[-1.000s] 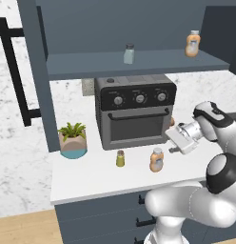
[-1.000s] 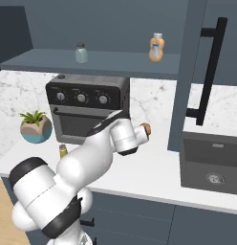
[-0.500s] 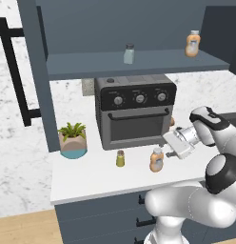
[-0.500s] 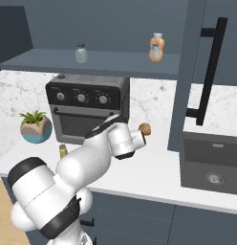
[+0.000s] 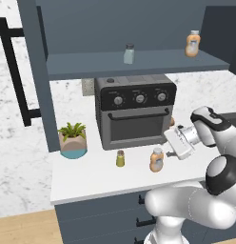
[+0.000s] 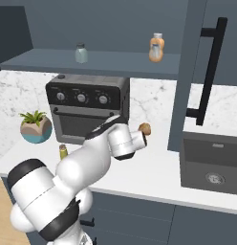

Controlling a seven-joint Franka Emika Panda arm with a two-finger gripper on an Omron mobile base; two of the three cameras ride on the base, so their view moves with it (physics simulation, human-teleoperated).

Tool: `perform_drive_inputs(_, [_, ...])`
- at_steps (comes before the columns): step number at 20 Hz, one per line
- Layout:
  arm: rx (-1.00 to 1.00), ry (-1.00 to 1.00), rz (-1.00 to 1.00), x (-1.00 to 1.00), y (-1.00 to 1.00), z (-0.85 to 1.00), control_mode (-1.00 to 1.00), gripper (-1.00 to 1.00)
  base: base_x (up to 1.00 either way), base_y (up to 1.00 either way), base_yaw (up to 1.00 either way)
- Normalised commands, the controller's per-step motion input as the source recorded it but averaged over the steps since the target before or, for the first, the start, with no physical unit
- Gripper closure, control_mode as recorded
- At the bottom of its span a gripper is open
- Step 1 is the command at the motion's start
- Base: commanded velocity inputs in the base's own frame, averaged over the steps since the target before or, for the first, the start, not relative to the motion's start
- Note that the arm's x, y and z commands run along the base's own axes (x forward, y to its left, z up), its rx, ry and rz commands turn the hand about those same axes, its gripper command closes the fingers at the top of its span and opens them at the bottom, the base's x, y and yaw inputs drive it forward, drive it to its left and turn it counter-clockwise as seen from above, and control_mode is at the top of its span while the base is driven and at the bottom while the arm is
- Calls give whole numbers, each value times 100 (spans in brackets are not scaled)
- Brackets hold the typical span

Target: Put the shaker and condiment bottle from the counter next to their counterparts in the cabinet.

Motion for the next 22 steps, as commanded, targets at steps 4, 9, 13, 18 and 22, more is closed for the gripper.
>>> perform_drive_inputs(4, [0,0,-1,40,0,0,-100,-100,0,0,0])
perform_drive_inputs(9, [0,0,0,24,0,0,-100,-100,0,0,0])
perform_drive_inputs(13, [1,0,0,0,0,-9,-100,-100,0,0,0])
perform_drive_inputs(18, [0,0,0,0,0,-24,-100,-100,0,0,0])
perform_drive_inputs(22, [0,0,0,0,0,-13,-100,-100,0,0,0])
